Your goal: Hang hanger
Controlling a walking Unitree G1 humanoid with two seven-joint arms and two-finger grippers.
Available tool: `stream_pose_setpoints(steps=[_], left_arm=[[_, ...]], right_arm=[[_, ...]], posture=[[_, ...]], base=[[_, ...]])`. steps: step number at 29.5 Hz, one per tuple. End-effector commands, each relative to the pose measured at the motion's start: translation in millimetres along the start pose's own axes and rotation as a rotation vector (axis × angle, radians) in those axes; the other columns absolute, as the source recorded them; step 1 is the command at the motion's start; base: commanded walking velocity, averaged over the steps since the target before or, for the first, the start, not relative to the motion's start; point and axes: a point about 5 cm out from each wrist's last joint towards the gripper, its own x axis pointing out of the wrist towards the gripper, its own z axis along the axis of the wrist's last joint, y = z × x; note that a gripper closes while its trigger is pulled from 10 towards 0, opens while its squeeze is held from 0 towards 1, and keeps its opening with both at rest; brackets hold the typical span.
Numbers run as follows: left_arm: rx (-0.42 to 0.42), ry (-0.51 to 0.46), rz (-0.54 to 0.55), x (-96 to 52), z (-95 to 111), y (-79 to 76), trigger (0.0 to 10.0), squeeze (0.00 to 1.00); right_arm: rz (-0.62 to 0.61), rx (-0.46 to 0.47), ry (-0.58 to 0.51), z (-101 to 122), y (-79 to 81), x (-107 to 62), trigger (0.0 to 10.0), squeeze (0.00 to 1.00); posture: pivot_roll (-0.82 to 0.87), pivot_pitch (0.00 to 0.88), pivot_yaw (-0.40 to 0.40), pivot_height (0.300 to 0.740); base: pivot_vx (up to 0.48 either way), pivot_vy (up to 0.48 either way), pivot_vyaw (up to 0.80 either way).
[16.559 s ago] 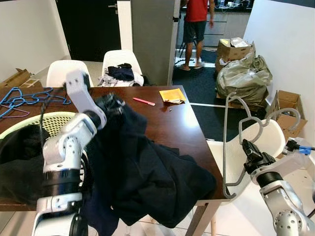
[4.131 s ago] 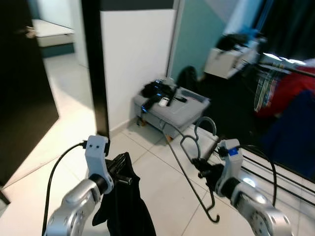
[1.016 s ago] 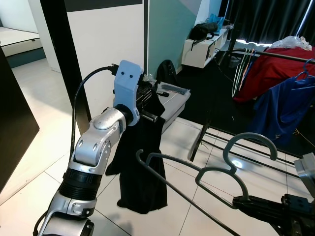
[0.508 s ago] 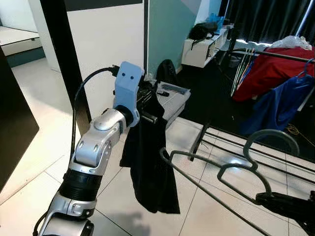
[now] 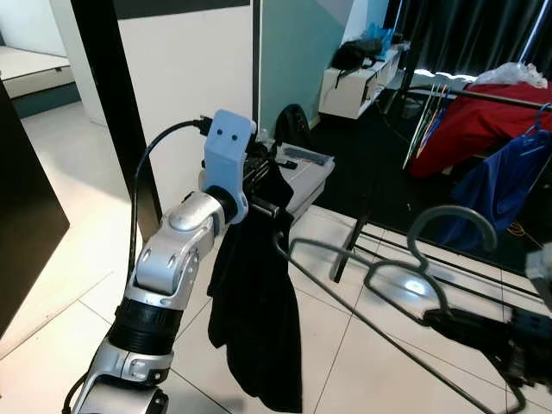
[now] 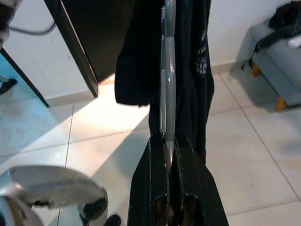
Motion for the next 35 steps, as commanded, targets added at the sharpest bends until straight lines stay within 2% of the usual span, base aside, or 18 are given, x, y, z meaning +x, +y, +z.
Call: stream_pose_setpoints(steps=[1, 5, 8, 11, 15, 18, 20, 23, 24, 27, 28, 30, 31, 33, 34, 35], left_arm=[[0.001, -0.032, -0.013, -2.0, 5, -5.4, 10.0, 0.0], [-0.008, -0.031, -0.02, -2.0, 4, -8.3, 10.0, 0.0], [-0.026, -0.035, -0.038, -1.8, 5, -16.3, 10.0, 0.0], [-0.026, -0.035, -0.038, -1.8, 5, -16.3, 10.0, 0.0], [-0.05, -0.035, -0.051, -2.2, 5, -22.7, 10.0, 0.0], [-0.05, -0.035, -0.051, -2.2, 5, -22.7, 10.0, 0.0], [-0.099, -0.056, -0.059, -0.3, 11, -26.5, 10.0, 0.0], [-0.099, -0.056, -0.059, -0.3, 11, -26.5, 10.0, 0.0], [-0.135, -0.073, -0.068, 0.7, 15, -29.6, 10.0, 0.0], [-0.135, -0.073, -0.068, 0.7, 15, -29.6, 10.0, 0.0], [-0.203, -0.104, -0.108, 2.3, 23, -37.8, 10.0, 0.0], [-0.203, -0.104, -0.108, 2.3, 23, -37.8, 10.0, 0.0], [-0.318, -0.17, -0.218, 1.5, 38, -55.6, 10.0, 0.0], [-0.318, -0.17, -0.218, 1.5, 38, -55.6, 10.0, 0.0], [-0.403, -0.23, -0.313, -1.3, 52, -69.9, 10.0, 0.0], [-0.551, -0.307, -0.393, -4.0, 66, -79.6, 10.0, 0.0]], right_arm=[[0.006, -0.003, -0.008, 0, 0.1, 8.4, 10.0, 0.0], [0.001, -0.016, -0.031, 2, -2.0, 16.9, 10.0, 0.0], [-0.099, -0.047, -0.034, 5, -14.9, 30.5, 10.0, 0.0], [-0.099, -0.047, -0.034, 5, -14.9, 30.5, 10.0, 0.0], [-0.217, -0.071, -0.063, 13, -27.1, 43.1, 10.0, 0.0], [-0.217, -0.071, -0.063, 13, -27.1, 43.1, 10.0, 0.0], [-0.329, -0.069, -0.068, 15, -41.5, 47.5, 10.0, 0.0], [-0.329, -0.069, -0.068, 15, -41.5, 47.5, 10.0, 0.0], [-0.387, -0.068, -0.067, 14, -48.5, 50.2, 10.0, 0.0], [-0.387, -0.068, -0.067, 14, -48.5, 50.2, 10.0, 0.0], [-0.456, -0.043, -0.084, 13, -58.2, 52.5, 10.0, 0.0], [-0.456, -0.043, -0.084, 13, -58.2, 52.5, 10.0, 0.0], [-0.514, -0.015, -0.115, 12, -66.8, 57.4, 10.0, 0.0], [-0.514, -0.015, -0.115, 12, -66.8, 57.4, 10.0, 0.0], [-0.548, 0.002, -0.141, 12, -71.8, 61.8, 10.0, 0.0], [-0.568, 0.021, -0.158, 10, -75.5, 66.4, 10.0, 0.0]], posture=[[-0.11, 0.0, -0.023, 0.74], [-0.11, 0.0, -0.021, 0.74], [-0.1, 0.0, -0.023, 0.74], [-0.1, 0.0, -0.023, 0.74], [-0.1, 0.0, -0.019, 0.74], [-0.1, 0.0, -0.019, 0.74], [-0.1, 0.0, -0.021, 0.74], [-0.1, 0.0, -0.021, 0.74], [-0.1, 0.0, -0.02, 0.74], [-0.1, 0.0, -0.02, 0.74], [-0.09, 0.0, -0.019, 0.74], [-0.09, 0.0, -0.019, 0.74], [-0.09, 0.0, -0.019, 0.74], [-0.09, 0.0, -0.019, 0.74], [-0.09, 0.0, -0.019, 0.74], [-0.08, 0.0, -0.022, 0.74]], base=[[0.0, 0.0, 0.0], [0.0, 0.0, 0.0], [0.0, 0.0, 0.0], [0.0, 0.0, 0.0], [0.0, 0.0, 0.0], [0.0, 0.0, 0.0], [0.0, 0.0, 0.0], [0.0, 0.0, 0.0], [0.0, 0.0, 0.0], [0.0, 0.0, 0.0], [0.0, 0.0, 0.0], [0.0, 0.0, 0.0], [0.0, 0.0, 0.0], [0.0, 0.0, 0.0], [0.0, 0.0, 0.0], [0.0, 0.0, 0.0]])
